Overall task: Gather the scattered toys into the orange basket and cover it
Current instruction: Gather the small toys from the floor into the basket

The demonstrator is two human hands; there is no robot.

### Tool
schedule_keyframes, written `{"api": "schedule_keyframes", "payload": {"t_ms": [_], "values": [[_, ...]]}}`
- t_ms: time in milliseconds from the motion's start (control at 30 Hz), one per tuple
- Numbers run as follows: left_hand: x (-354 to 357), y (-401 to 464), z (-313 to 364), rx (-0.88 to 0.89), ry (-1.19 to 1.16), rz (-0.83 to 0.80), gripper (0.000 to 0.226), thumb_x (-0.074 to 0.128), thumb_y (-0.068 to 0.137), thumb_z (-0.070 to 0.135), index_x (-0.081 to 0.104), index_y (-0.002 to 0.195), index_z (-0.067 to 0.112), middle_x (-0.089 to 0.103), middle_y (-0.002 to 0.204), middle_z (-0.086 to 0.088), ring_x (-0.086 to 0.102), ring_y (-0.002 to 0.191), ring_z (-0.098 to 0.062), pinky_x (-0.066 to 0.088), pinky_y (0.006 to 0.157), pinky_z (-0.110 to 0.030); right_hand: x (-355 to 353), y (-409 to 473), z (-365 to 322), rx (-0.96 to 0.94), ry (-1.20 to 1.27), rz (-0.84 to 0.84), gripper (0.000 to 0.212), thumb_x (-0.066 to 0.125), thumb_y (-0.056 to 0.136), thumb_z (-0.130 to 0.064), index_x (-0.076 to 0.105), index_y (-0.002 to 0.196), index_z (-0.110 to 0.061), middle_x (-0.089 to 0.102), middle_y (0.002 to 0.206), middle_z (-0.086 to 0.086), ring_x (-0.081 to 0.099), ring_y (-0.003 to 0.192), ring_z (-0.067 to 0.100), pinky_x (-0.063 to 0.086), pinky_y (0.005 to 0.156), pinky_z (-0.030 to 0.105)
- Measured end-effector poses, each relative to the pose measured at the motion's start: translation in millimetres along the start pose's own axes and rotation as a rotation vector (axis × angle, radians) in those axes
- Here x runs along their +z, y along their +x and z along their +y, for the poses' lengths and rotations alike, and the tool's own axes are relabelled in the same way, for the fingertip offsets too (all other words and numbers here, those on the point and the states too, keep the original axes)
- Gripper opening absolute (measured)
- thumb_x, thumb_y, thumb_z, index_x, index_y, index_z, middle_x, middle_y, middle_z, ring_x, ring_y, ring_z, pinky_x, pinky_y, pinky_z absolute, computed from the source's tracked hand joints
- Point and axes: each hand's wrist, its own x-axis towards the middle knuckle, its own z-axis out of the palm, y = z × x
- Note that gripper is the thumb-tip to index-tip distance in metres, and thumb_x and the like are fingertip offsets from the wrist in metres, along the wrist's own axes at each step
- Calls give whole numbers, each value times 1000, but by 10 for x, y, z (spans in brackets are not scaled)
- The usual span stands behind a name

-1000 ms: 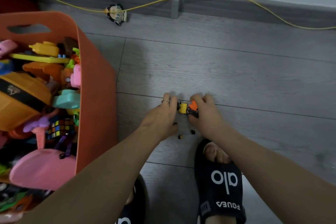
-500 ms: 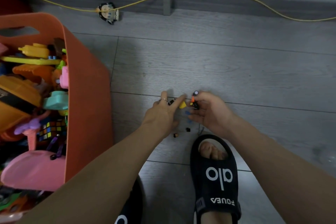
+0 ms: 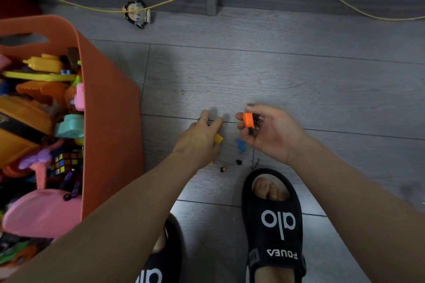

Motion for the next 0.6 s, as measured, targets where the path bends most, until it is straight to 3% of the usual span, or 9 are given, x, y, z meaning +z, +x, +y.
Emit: {"api": "schedule_keyframes", "payload": {"t_ms": [100,167,267,433,600], "values": [[-45,-16,-16,-37,-2,14,36,51,92,29,40,124,20,35,135,-15,48,79,-25,38,62,-32,-55,105,120,-48,-458,272,16,71,86,-25,60,87,-14,58,76,5,53,61,13,44,46,24],[-93,-41,-21,-72,44,11,37,47,91,34,39,125,22,37,137,-13,56,87,-29,38,60,-33,-149,182,259,-186,-931,423,21,69,88,-28,59,79,-12,56,71,5,52,59,17,45,49,28],[-148,-115,-54,-73,149,20,40,41,92,40,36,128,25,46,134,-8,61,87,-29,39,60,-32,-244,233,433,-393,-1407,469,23,63,88,-32,52,78,-15,58,71,1,57,68,21,48,60,34],[-88,-245,-118,-69,214,-54,45,37,96,37,29,137,22,49,134,-8,64,88,-32,38,63,-34,-249,234,649,-440,-1827,401,38,52,96,-38,43,120,-10,57,105,8,58,85,24,45,63,33],[-21,-317,-154,-26,251,-71,42,34,97,34,25,135,20,53,129,-8,64,79,-30,41,59,-35,-287,213,677,-473,-1867,379,18,46,100,-26,47,106,-10,56,105,6,55,81,23,35,60,30]]}}
